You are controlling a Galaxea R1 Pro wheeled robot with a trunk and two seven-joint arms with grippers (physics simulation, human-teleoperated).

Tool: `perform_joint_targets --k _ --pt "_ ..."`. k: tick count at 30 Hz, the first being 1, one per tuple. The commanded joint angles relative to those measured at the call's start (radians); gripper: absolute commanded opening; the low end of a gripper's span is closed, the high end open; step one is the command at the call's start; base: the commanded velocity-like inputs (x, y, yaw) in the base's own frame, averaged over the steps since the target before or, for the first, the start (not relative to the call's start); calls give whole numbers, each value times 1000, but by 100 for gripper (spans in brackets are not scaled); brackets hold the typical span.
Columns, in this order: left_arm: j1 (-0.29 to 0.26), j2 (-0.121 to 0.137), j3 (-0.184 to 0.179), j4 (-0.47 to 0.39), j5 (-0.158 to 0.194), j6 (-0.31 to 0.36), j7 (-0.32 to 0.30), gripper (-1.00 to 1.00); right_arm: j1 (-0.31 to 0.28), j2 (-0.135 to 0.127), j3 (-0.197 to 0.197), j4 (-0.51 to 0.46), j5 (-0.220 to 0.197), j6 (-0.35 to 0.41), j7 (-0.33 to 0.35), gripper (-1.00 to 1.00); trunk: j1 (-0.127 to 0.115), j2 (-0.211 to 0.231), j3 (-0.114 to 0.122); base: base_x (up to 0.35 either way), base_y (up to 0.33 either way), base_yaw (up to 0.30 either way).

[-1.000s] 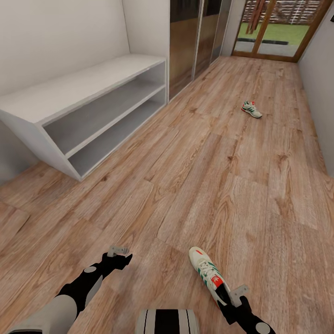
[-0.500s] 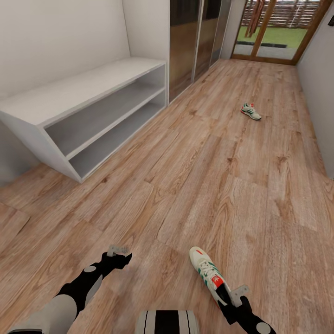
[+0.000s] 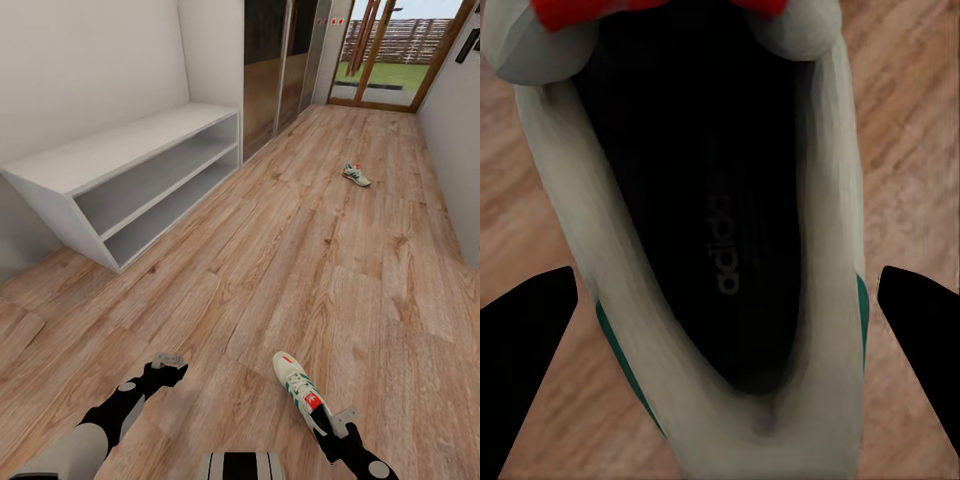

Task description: Pick up the two gym shoes and the two sandals from the corridor floor and place them onto the hallstand (shoe rack) in the corridor, making sure they are on the rack and not on the floor. Arrange them so the two gym shoes are next to each other and the two sandals are next to each other.

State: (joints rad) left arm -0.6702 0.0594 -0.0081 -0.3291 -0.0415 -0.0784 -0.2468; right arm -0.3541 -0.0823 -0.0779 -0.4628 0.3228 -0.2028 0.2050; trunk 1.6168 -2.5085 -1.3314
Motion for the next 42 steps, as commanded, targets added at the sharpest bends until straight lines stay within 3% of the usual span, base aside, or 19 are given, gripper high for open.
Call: perform_joint_targets --k 1,14,17,21,27,37,42 --pt "0 1 -1 1 -5 -5 -2 100 0 1 -8 -10 9 -4 9 -100 -1 0 3 0 0 0" --pt "10 3 7 1 1 -9 1 100 0 1 -10 -25 8 -1 10 -100 -6 3 54 0 0 0" --pt "18 7 9 5 -5 -9 15 100 0 -1 -43 -25 -7 -2 9 -100 -8 4 68 0 0 0" --pt "59 23 9 5 -2 -18 22 100 0 -2 -101 -24 -14 -4 10 -100 -10 5 89 0 0 0" --pt "129 35 13 11 7 -84 41 100 0 -2 -147 -17 -15 -9 9 -100 -12 6 122 0 0 0" --pt "233 37 56 18 31 -183 103 100 3 -1 -158 17 -16 -62 7 -100 -17 8 176 0 0 0" --pt "290 37 94 19 48 -242 109 100 3 -2 -161 76 -17 -98 6 -100 -36 43 199 0 0 0"
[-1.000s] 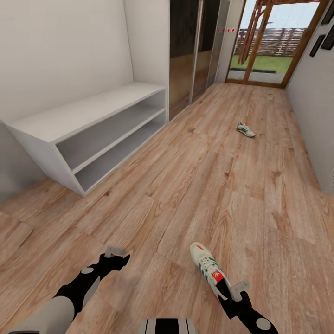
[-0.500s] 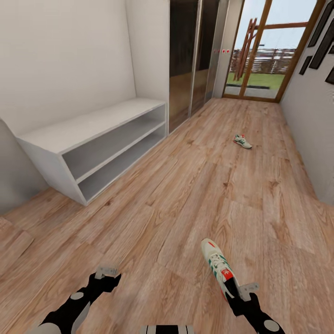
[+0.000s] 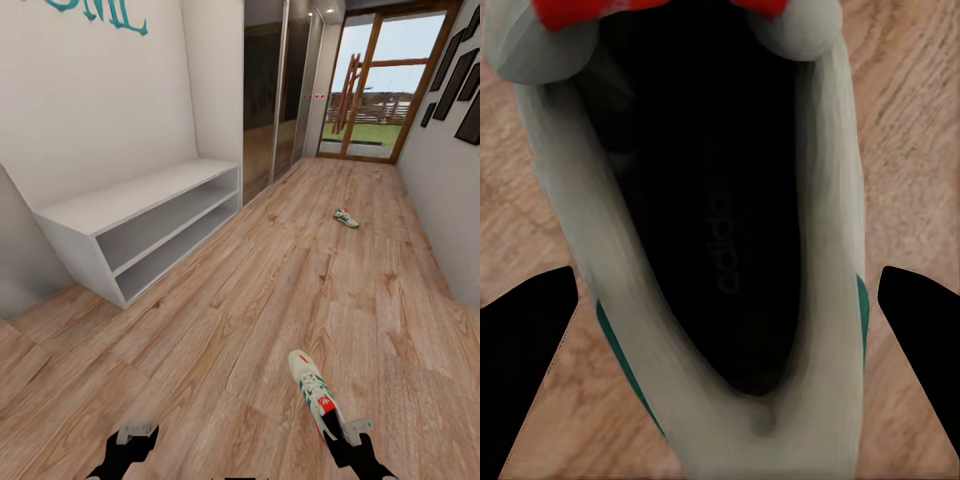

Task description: Pick up the two gym shoes and the two sandals from the corridor floor and place them onto the hallstand (shoe rack) in the corridor, making sure they are on the rack and not on the floor. Arrange them so the two gym shoes are next to each other and the two sandals are next to each other.

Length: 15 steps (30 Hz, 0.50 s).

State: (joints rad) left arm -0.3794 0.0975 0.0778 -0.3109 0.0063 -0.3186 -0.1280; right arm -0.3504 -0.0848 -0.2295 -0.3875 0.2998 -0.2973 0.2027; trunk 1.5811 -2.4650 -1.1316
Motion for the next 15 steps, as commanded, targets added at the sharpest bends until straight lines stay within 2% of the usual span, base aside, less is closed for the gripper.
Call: perform_joint_targets --k 1,8,11,15 --pt "7 0 14 1 2 -10 -9 100 -1 1 -9 11 6 -11 8 -100 -4 7 4 0 0 0" --pt "76 8 45 -5 7 -51 -7 100 0 6 -10 91 4 -91 -32 -100 -31 56 37 0 0 0" --pt "90 16 64 -1 7 -85 -8 100 0 9 -9 124 4 -105 -72 -100 -42 77 51 0 0 0" --pt "92 14 72 3 4 -97 -8 100 0 11 -8 132 3 -107 -81 -100 -58 105 70 0 0 0"
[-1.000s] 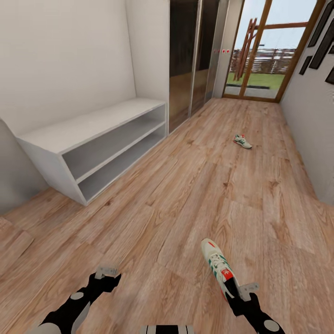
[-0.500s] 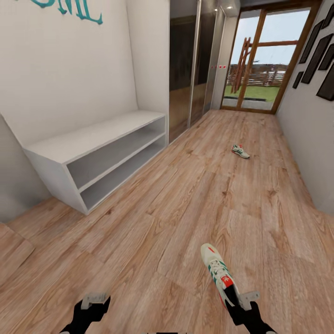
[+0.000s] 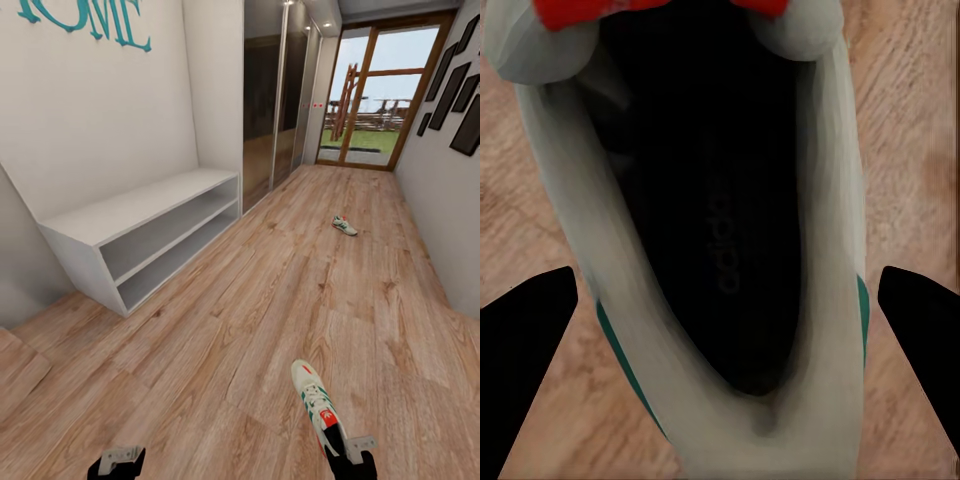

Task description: Pick up the two gym shoes and the two sandals from the corridor floor and place them onto the hallstand (shoe rack) in the corridor, making sure they are on the rack and not on the floor. Arrange them so the two gym shoes are next to each other and the two sandals are next to each other.

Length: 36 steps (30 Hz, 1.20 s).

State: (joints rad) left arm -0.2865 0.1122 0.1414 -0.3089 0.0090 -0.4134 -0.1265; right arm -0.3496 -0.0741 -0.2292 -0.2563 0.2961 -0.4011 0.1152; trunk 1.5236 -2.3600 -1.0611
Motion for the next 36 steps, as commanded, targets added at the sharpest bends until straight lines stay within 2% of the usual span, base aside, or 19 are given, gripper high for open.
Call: perform_joint_targets --k 1,17,36 --pt "0 -1 9 2 0 -3 -10 100 -1 0 -9 1 7 -4 6 -100 -4 7 4 0 0 0" --pt "0 -2 9 1 -2 -4 -10 100 -1 4 -10 0 5 -2 6 -100 -65 119 78 0 0 0" --pt "0 0 8 -1 1 -5 -11 100 -2 2 -12 -8 6 -2 7 -100 -138 252 139 0 0 0"
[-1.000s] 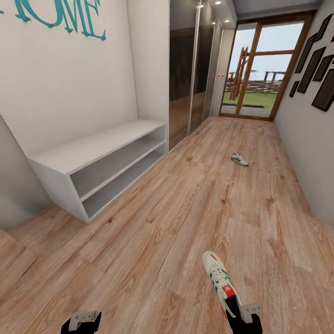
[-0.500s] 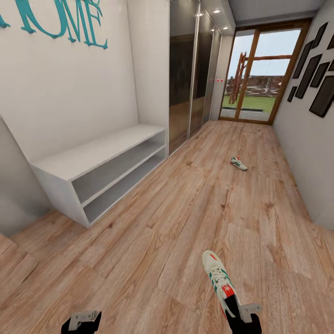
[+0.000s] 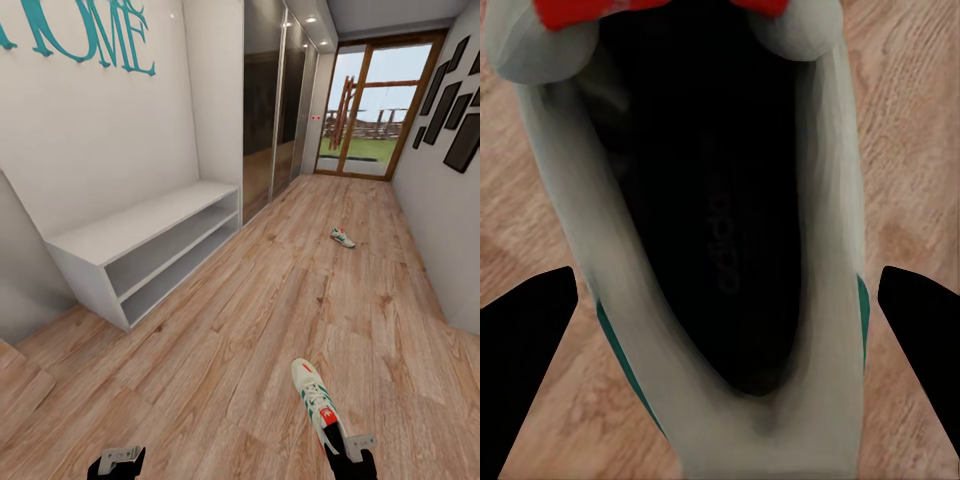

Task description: Pick up the two gym shoes and the two sandals from the corridor floor and place them onto the hallstand (shoe rack) in the corridor, making sure they are on the rack and not on the floor. Arrange them so the two gym shoes are next to each other and the two sandals are next to each other.

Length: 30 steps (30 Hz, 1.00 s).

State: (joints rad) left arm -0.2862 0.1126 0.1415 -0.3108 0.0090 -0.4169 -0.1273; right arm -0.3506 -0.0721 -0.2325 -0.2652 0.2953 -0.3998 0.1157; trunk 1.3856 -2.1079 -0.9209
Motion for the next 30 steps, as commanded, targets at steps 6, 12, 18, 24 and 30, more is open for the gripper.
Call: perform_joint_targets --k 6,12,18,24,30 --pt "-1 -2 7 1 0 -1 -10 100 0 0 -8 4 7 -4 6 -100 -19 35 15 0 0 0" --pt "-1 -2 7 1 -3 -1 -11 100 0 1 -8 6 6 -4 5 -100 -19 35 15 0 0 17" --pt "-1 -6 9 1 -1 1 -9 100 0 2 -8 7 6 -4 -28 -100 -19 35 15 0 0 207" --pt "-1 -5 12 1 4 1 57 100 0 6 -7 11 5 -4 -83 -100 -19 35 15 0 0 270" --pt "-1 -10 8 2 2 -1 140 100 0 15 -7 37 5 -4 -90 -100 -19 35 14 0 0 274"
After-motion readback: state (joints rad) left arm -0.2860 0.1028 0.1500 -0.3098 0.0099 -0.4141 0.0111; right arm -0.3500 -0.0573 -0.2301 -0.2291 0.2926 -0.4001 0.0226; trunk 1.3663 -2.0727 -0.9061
